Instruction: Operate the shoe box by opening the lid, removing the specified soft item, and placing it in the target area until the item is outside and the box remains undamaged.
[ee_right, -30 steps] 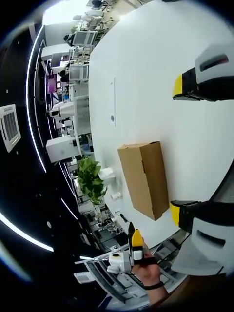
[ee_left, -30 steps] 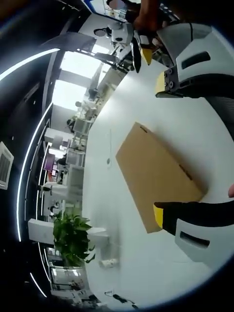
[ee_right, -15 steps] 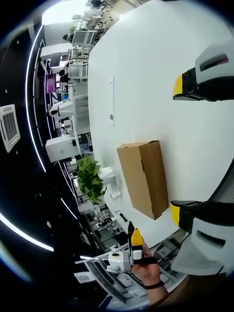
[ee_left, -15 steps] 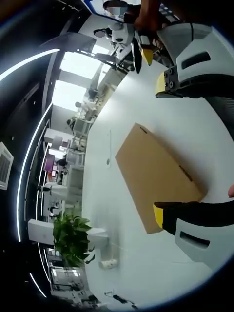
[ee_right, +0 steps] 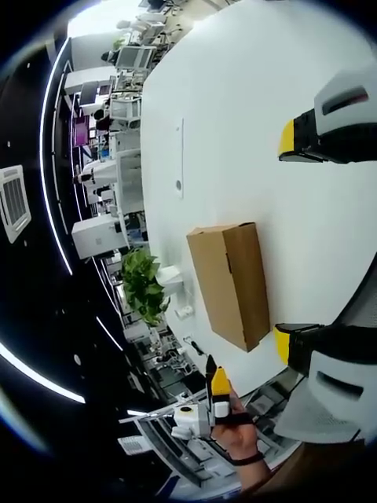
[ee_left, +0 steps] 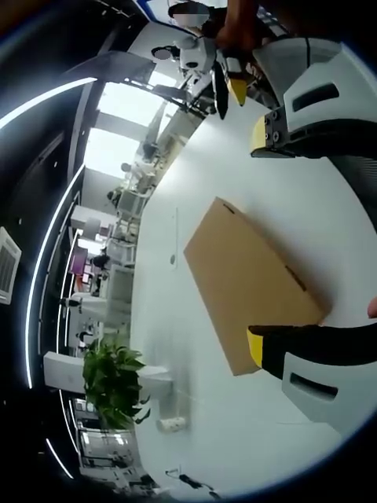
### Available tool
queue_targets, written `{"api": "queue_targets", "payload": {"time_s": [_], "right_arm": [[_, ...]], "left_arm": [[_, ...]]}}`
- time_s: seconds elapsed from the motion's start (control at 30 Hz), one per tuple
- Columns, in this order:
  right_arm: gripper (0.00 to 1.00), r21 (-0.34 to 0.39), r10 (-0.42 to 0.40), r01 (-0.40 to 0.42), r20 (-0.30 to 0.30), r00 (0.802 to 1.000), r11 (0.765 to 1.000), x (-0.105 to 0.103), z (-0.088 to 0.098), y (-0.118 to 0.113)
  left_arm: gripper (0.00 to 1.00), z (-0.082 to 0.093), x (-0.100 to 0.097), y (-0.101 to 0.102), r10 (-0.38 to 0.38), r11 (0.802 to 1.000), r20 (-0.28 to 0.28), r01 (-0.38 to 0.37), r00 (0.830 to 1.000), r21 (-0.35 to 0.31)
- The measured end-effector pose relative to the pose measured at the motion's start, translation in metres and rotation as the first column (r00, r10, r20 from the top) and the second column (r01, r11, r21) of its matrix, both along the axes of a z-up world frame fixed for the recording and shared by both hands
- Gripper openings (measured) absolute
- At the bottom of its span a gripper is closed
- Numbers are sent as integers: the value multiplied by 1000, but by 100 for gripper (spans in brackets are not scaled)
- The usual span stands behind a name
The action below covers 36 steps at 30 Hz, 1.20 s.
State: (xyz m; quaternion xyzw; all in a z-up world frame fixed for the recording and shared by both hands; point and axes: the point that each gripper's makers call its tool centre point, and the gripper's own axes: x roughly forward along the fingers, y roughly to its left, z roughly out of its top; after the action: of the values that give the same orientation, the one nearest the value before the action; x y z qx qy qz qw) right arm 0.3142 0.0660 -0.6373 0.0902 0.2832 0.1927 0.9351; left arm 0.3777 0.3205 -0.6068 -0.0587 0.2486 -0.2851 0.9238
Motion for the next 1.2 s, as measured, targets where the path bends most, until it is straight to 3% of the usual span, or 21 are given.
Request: {"api": "queue_targets", "payload": {"time_s": [1.2], "right_arm": [[83,-21,79,-79,-22,997,997,12,-7,17]], "left_arm": [[87,-7,-3,11,32,999,-11,-32,999,4]]}}
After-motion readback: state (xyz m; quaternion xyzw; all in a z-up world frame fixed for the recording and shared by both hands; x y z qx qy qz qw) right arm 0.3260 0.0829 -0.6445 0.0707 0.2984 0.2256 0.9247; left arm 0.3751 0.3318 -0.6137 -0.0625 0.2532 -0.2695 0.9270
